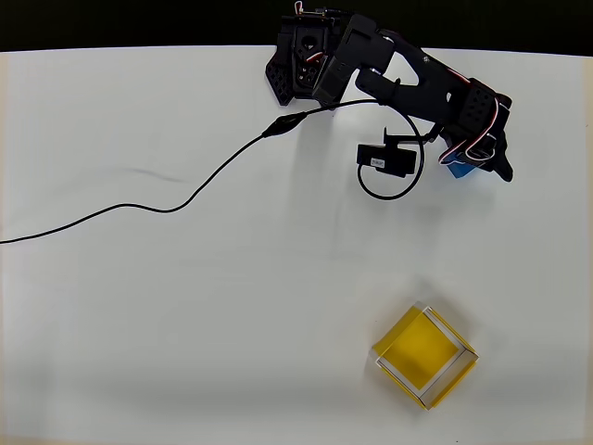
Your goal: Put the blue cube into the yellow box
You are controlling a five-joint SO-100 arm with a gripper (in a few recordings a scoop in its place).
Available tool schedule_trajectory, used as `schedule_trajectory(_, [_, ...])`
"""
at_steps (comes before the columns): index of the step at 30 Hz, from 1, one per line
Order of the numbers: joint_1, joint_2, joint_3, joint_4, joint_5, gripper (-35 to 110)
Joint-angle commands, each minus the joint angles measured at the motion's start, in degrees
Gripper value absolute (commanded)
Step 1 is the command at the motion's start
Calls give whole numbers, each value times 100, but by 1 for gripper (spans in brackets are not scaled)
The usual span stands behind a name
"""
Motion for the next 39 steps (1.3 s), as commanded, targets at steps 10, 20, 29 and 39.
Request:
schedule_trajectory(10, [-132,-97,-422,-387,44,44])
schedule_trajectory(20, [-114,-264,-369,-589,-211,33])
schedule_trajectory(29, [-79,-334,-308,-624,-914,14])
schedule_trajectory(39, [606,756,88,-659,-2593,7])
